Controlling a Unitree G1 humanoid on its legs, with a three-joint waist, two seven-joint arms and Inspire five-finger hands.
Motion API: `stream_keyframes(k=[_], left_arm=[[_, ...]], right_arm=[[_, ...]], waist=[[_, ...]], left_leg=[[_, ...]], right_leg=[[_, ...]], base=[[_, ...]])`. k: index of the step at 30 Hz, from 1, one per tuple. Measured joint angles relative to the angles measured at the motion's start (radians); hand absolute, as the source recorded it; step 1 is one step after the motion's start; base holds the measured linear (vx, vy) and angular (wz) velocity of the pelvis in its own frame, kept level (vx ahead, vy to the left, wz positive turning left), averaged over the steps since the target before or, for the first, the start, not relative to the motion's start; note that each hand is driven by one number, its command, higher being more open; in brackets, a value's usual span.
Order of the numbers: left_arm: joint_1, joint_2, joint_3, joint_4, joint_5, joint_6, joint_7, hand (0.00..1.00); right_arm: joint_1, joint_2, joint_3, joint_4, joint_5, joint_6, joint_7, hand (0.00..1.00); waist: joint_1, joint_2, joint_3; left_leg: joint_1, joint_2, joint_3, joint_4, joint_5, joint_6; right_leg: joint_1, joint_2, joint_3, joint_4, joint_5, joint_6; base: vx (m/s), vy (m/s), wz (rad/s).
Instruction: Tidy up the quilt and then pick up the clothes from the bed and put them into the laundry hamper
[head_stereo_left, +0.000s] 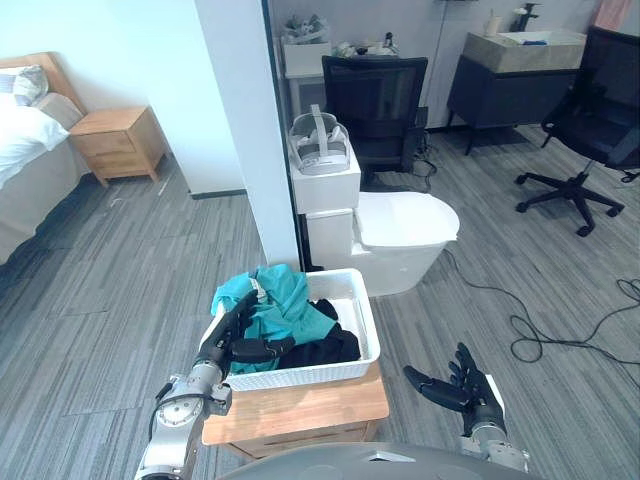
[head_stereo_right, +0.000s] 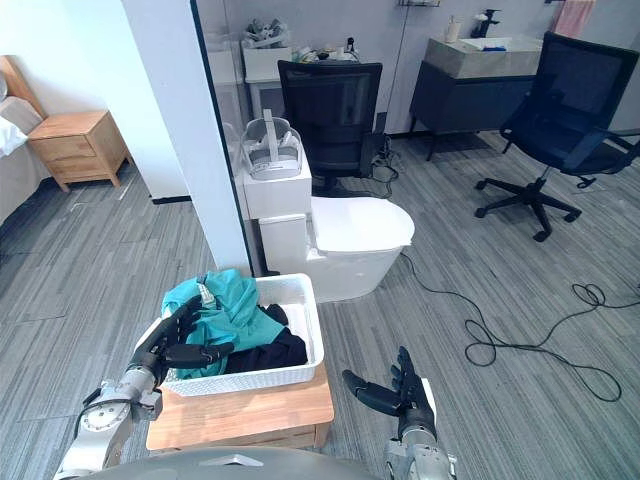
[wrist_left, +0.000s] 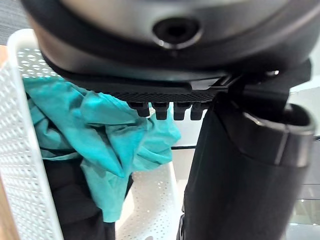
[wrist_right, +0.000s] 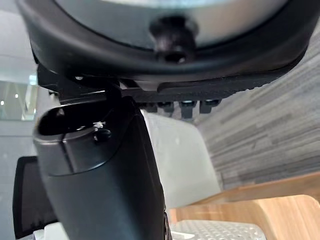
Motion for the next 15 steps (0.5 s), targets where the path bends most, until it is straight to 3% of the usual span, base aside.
stream_keyframes(k=[3,10,15], left_arm=[[-0.001,-0.003,0.009,-0.023,-0.001,-0.034,0.033,1.00],[0.011,-0.014,0.109,-0.261,-0.124,-0.089,0.093,1.00],[0.023,-0.062,0.153,-0.344,-0.213,-0.101,0.158,1.00]], right_arm=[[0.011,0.000,-0.002,0.009,0.000,0.000,-0.001,1.00],[0.009,0.005,-0.010,0.047,0.000,-0.002,-0.032,1.00],[0.005,0.028,-0.044,0.077,-0.002,-0.003,-0.073,1.00]], waist=[[0.000,-0.001,0.000],[0.019,0.008,0.010],[0.030,0.008,0.015]], left_leg=[[-0.001,0.002,-0.002,0.000,-0.001,0.000],[-0.003,0.003,-0.022,-0.001,-0.009,0.008],[-0.006,0.003,-0.044,0.000,-0.001,0.010]], right_leg=[[0.001,0.002,-0.001,0.001,0.004,0.001],[0.006,0.001,-0.019,0.011,-0.005,-0.005],[0.014,0.000,-0.039,0.009,-0.016,-0.001]], base=[[0.00,0.003,0.01],[-0.03,0.017,0.08],[-0.01,0.001,0.13]])
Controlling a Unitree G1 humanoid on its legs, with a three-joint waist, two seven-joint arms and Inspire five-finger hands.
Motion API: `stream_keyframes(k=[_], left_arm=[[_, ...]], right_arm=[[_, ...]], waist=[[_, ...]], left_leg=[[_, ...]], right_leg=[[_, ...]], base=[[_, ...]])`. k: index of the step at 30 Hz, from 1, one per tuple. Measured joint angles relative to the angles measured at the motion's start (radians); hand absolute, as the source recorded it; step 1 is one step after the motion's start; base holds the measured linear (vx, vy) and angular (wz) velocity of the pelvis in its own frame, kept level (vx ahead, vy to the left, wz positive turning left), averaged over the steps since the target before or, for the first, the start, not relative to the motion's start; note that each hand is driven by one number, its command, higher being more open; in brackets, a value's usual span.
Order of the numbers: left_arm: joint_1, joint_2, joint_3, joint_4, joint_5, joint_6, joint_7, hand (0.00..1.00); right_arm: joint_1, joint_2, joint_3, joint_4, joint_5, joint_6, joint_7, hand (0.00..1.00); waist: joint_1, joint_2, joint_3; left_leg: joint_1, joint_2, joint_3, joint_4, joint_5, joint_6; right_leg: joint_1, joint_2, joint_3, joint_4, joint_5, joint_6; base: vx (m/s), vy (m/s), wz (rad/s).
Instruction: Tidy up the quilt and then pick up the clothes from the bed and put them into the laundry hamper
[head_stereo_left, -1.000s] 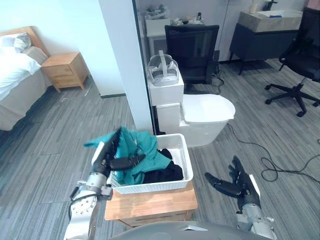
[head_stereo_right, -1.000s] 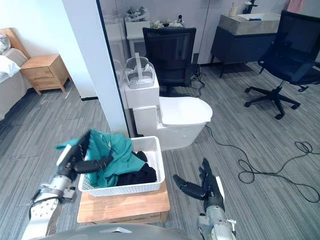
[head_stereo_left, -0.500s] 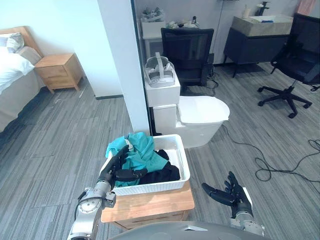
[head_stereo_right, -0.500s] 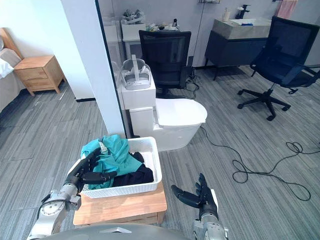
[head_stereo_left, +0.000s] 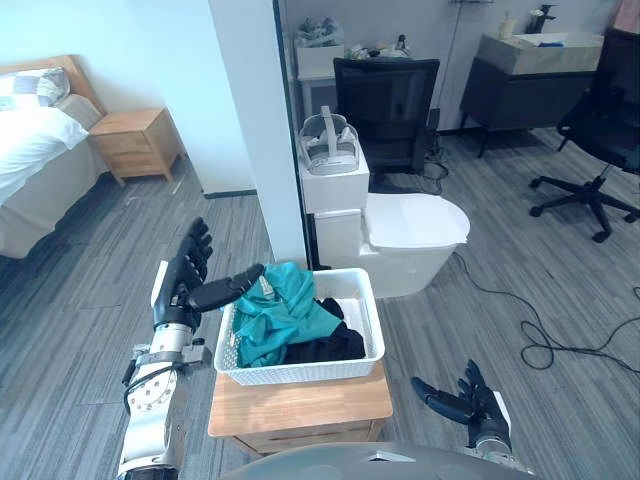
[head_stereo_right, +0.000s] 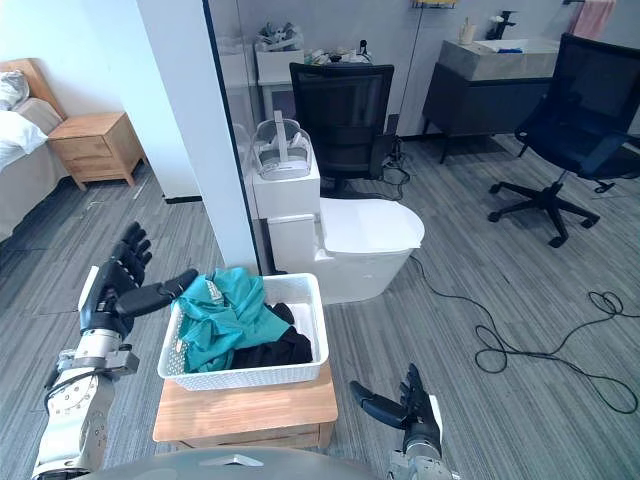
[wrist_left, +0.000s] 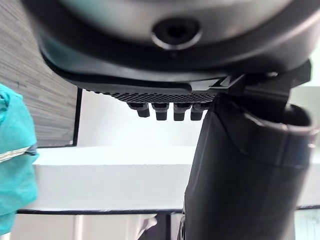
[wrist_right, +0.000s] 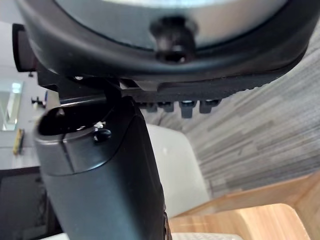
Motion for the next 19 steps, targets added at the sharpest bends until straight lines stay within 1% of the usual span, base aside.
stream_keyframes(k=[2,4,6,7,8,9,10,11,12,13,14,15,17,19], left_arm=[[0.014,-0.022,0.016,-0.002,-0.045,0.002,0.035,1.00],[0.047,-0.038,0.048,0.003,-0.095,0.027,0.063,1.00],[0.074,-0.052,0.084,0.073,-0.082,0.043,0.108,1.00],[0.072,-0.052,0.093,0.161,-0.035,0.047,0.150,1.00],[0.073,-0.052,0.102,0.236,0.001,0.051,0.172,1.00],[0.075,-0.052,0.106,0.287,0.009,0.056,0.181,1.00],[0.076,-0.055,0.119,0.386,0.020,0.076,0.190,1.00],[0.080,-0.058,0.137,0.481,0.028,0.090,0.191,1.00],[0.083,-0.060,0.150,0.528,0.029,0.095,0.188,1.00],[0.097,-0.070,0.185,0.614,0.028,0.100,0.176,1.00],[0.105,-0.079,0.233,0.704,0.024,0.105,0.146,1.00],[0.105,-0.083,0.260,0.751,0.025,0.105,0.129,1.00],[0.107,-0.103,0.345,0.908,0.027,0.105,0.088,1.00],[0.111,-0.119,0.387,0.965,0.028,0.111,0.067,1.00]], right_arm=[[-0.001,0.001,-0.005,0.024,0.000,0.000,-0.012,1.00],[-0.002,0.005,-0.006,0.052,0.001,0.001,-0.028,1.00],[-0.010,0.005,-0.008,0.091,0.002,0.001,-0.040,1.00],[-0.021,0.005,-0.007,0.126,0.004,0.000,-0.044,1.00],[-0.033,0.004,-0.007,0.159,0.011,0.000,-0.046,1.00],[-0.040,0.005,-0.007,0.178,0.012,0.000,-0.047,1.00],[-0.050,0.005,-0.006,0.211,0.013,0.000,-0.050,1.00],[-0.067,0.006,-0.006,0.241,0.023,-0.004,-0.047,1.00],[-0.078,0.007,-0.007,0.257,0.036,-0.005,-0.044,1.00],[-0.100,0.009,-0.012,0.289,0.037,-0.011,-0.040,1.00],[-0.118,0.014,-0.027,0.322,0.037,-0.021,-0.038,1.00],[-0.124,0.015,-0.035,0.340,0.037,-0.030,-0.038,1.00],[-0.148,0.016,-0.079,0.394,0.037,-0.041,-0.038,1.00],[-0.169,0.017,-0.108,0.427,0.039,-0.044,-0.038,1.00]], waist=[[0.007,-0.001,0.000],[0.008,-0.004,-0.001],[0.011,-0.009,-0.002],[0.019,-0.012,-0.001],[0.022,-0.017,0.001],[0.028,-0.020,0.002],[0.037,-0.028,-0.003],[0.038,-0.031,-0.004],[0.039,-0.033,-0.004],[0.040,-0.043,-0.005],[0.046,-0.049,-0.005],[0.052,-0.054,-0.004],[0.072,-0.061,-0.004],[0.077,-0.060,-0.004]], left_leg=[[-0.003,0.000,-0.006,0.000,0.001,-0.001],[-0.016,0.000,-0.023,0.000,0.004,-0.002],[-0.024,0.000,-0.029,0.000,0.008,-0.005],[-0.019,-0.002,-0.040,0.000,0.009,-0.005],[-0.013,-0.002,-0.044,0.000,0.009,-0.006],[-0.009,-0.002,-0.045,0.000,0.008,-0.006],[-0.007,-0.003,-0.050,0.000,0.005,-0.009],[-0.007,-0.005,-0.057,0.000,0.001,-0.011],[-0.007,-0.006,-0.059,0.000,-0.002,-0.008],[-0.007,-0.008,-0.060,0.000,-0.007,-0.006],[-0.004,-0.010,-0.059,0.000,-0.012,-0.008],[-0.001,-0.011,-0.058,0.000,-0.015,-0.009],[0.008,-0.021,-0.056,0.000,-0.029,-0.009],[0.010,-0.029,-0.054,0.000,-0.038,-0.009]], right_leg=[[0.000,-0.001,-0.011,-0.003,0.000,0.000],[0.002,-0.001,-0.026,-0.009,0.000,0.000],[0.005,-0.003,-0.041,-0.015,0.002,-0.002],[0.011,-0.004,-0.051,-0.014,-0.001,-0.004],[0.021,-0.004,-0.056,-0.014,-0.003,-0.003],[0.022,-0.005,-0.058,-0.014,-0.007,-0.003],[0.027,-0.006,-0.064,-0.014,-0.013,-0.003],[0.032,-0.009,-0.073,-0.013,-0.023,-0.001],[0.034,-0.009,-0.076,-0.013,-0.028,-0.005],[0.034,-0.011,-0.077,-0.014,-0.034,-0.006],[0.036,-0.013,-0.077,-0.014,-0.040,-0.006],[0.038,-0.014,-0.077,-0.013,-0.043,-0.005],[0.047,-0.024,-0.077,-0.012,-0.048,0.001],[0.051,-0.034,-0.077,-0.013,-0.048,0.006]], base=[[0.01,0.000,0.13],[0.04,-0.009,0.20],[0.06,-0.013,0.20],[0.05,-0.009,0.18],[0.04,-0.007,0.16],[0.02,-0.002,0.13],[0.03,-0.003,0.16],[0.04,-0.005,0.18],[0.05,-0.005,0.14],[0.06,-0.003,0.04],[0.06,-0.002,0.01],[0.08,0.001,-0.02],[0.09,0.016,-0.01],[0.09,0.026,0.00]])
